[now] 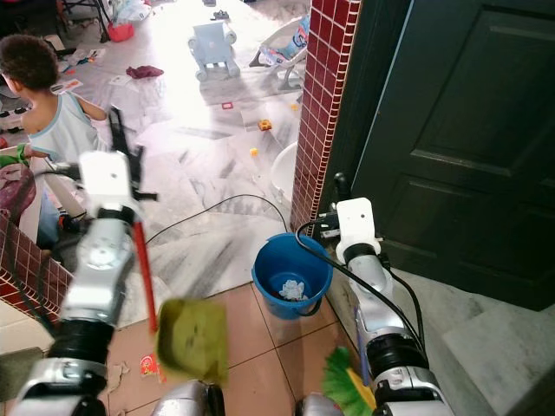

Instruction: Sweep floor

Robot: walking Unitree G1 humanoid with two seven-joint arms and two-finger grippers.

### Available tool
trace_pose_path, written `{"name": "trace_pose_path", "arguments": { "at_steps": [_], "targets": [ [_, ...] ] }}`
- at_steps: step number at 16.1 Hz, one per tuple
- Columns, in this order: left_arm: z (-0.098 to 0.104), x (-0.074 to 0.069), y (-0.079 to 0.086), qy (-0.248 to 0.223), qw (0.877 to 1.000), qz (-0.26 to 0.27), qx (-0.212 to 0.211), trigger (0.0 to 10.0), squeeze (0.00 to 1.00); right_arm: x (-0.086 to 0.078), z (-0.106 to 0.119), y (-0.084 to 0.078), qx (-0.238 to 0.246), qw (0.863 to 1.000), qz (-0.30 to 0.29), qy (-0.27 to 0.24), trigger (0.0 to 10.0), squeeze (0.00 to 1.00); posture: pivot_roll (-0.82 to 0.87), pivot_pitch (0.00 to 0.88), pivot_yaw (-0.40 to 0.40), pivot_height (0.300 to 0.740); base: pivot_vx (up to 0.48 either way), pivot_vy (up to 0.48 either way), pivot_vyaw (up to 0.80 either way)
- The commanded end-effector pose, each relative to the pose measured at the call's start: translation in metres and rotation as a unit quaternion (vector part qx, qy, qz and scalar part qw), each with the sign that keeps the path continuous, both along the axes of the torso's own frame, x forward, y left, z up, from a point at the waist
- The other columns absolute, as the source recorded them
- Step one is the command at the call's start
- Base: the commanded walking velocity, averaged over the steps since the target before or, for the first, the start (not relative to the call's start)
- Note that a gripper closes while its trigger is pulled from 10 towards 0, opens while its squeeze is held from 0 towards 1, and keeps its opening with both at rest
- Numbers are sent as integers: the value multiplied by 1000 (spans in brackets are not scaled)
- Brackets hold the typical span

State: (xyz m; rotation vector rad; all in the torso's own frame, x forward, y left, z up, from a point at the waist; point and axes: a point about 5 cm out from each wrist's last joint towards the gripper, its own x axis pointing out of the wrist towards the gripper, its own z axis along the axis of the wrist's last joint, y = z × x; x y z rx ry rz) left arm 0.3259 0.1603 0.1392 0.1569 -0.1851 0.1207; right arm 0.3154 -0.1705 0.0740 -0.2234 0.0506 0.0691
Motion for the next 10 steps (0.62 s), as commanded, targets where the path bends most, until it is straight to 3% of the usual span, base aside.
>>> {"name": "trace_pose_path", "arguments": {
  "at_steps": [1, 4, 10],
  "targets": [
    [-1, -2, -9, -6, 1000, -13, -11, 10000, 0, 2, 9, 6, 21, 999, 9, -24, 10000, 0, -87, 0, 17, 740, 0, 0, 0],
    [-11, -7, -16, 9, 1000, -26, -15, 10000, 0, 1, 8, 6, 19, 1000, 11, -22, 10000, 0, -88, 0, 17, 740, 0, 0, 0],
    [-10, -6, -16, 6, 999, -28, -17, 10000, 0, 0, 8, 3, 17, 1000, 11, -18, 10000, 0, -93, 0, 19, 740, -398, 0, 0]
  ]
}}
